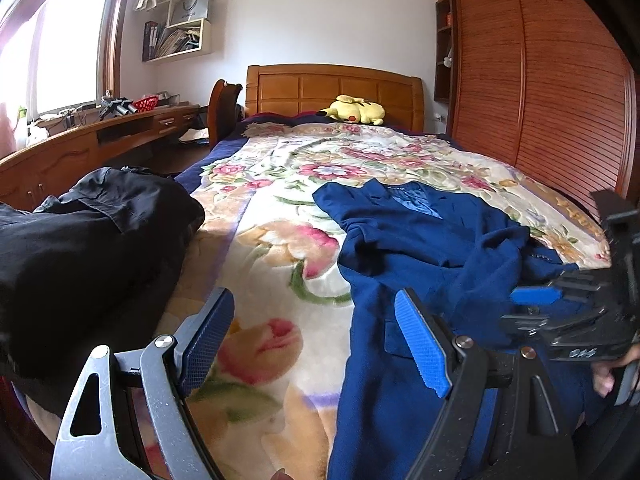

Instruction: Fold large clothes

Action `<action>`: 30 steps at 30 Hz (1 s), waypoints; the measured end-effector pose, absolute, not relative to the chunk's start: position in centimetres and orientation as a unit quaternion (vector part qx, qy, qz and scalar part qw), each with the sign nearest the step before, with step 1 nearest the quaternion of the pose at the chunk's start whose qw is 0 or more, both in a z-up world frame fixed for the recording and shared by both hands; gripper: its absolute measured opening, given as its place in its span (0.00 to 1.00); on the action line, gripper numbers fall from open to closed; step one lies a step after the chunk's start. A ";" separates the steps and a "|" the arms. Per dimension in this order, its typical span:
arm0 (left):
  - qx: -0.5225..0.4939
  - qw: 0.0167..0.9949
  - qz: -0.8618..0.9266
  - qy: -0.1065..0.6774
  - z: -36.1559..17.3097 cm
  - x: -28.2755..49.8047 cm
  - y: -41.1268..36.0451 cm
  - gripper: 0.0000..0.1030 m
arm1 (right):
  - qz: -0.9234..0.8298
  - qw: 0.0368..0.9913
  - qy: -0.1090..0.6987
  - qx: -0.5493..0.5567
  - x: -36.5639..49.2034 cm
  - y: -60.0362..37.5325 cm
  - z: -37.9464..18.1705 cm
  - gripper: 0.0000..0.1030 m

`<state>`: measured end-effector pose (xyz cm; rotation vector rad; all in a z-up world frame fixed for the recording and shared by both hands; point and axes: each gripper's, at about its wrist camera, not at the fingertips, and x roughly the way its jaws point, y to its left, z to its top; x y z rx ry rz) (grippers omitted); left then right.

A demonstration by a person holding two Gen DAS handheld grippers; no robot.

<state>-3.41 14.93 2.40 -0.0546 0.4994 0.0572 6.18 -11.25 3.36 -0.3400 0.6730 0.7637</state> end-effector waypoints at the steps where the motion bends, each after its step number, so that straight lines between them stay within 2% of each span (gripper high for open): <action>1: -0.025 0.968 0.028 0.248 2.4 -3.4 14.8 0.81 | 0.367 0.860 0.317 -0.160 6.2 -11.8 3.6 0.52; 9: -0.027 0.967 0.016 0.252 2.4 -2.6 14.4 0.81 | 0.343 0.879 0.304 -0.135 10.2 -12.6 6.3 0.52; 20: -0.022 0.967 0.018 0.253 2.3 -2.8 14.4 0.81 | 0.413 0.828 0.344 -0.161 11.8 -4.3 3.2 0.52; 25: -0.033 0.966 0.027 0.254 2.2 -3.2 15.8 0.81 | 0.389 0.825 0.352 -0.208 12.3 -2.3 1.2 0.52; 27: -0.036 0.966 0.029 0.253 2.1 -3.4 16.2 0.81 | 0.388 0.824 0.355 -0.210 12.2 -2.3 0.7 0.43; 29: -0.035 0.966 0.031 0.254 2.1 -3.5 16.3 0.81 | 0.391 0.821 0.357 -0.212 12.4 -2.3 0.4 0.13; 30: -0.035 0.966 0.032 0.254 2.0 -3.5 16.4 0.81 | 0.393 0.823 0.352 -0.210 12.2 -2.5 0.6 0.08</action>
